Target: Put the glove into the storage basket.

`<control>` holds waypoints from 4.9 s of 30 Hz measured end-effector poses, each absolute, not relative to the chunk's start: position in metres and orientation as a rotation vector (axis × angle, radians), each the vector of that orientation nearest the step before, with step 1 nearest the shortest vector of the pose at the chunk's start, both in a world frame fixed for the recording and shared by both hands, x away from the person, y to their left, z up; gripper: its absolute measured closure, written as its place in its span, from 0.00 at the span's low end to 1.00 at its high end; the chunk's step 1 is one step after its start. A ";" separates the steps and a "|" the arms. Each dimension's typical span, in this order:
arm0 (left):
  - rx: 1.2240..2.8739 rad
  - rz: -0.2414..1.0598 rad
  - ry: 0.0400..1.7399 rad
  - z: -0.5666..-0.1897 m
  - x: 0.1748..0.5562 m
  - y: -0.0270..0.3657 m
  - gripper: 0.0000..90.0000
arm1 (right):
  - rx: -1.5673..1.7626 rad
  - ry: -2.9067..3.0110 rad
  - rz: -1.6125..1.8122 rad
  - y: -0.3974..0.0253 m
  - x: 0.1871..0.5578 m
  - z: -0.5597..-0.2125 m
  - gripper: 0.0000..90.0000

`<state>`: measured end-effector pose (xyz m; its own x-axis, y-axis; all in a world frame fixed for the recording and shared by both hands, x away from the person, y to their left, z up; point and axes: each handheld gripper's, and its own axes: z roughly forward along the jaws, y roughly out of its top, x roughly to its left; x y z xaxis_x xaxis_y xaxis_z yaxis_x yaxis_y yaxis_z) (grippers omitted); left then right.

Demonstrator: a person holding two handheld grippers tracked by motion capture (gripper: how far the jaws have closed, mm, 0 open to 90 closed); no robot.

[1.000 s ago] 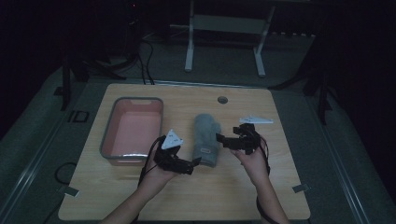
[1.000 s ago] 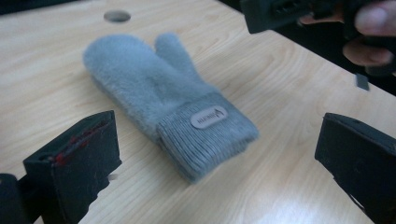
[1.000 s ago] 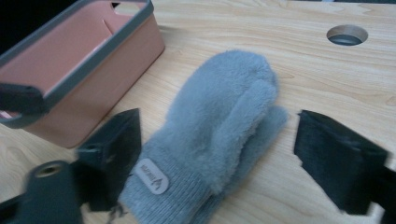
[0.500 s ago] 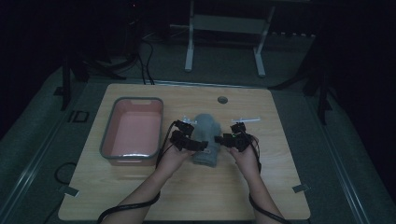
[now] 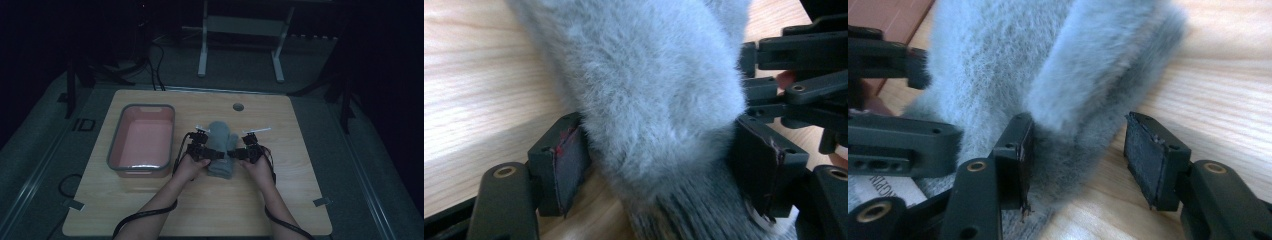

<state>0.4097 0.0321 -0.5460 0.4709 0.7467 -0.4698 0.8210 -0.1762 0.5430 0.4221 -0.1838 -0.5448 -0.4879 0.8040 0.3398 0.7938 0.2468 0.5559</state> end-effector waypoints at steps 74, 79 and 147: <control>1.857 0.080 1.171 -0.395 0.372 0.210 0.85 | 1.070 2.533 1.321 -0.010 0.407 -0.394 0.91; 1.835 0.085 1.203 -0.399 0.368 0.241 0.85 | 1.035 2.570 1.301 0.024 0.410 -0.396 0.91; 1.874 0.421 1.273 -0.473 0.324 0.250 0.14 | 0.802 2.734 1.068 0.046 0.421 -0.454 0.20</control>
<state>0.3242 0.2496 -0.4735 0.4343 0.8860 -0.1624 0.6143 -0.1595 0.7727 0.4214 0.0457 -0.4540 -0.8564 0.5074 0.0961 0.4381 0.6154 0.6552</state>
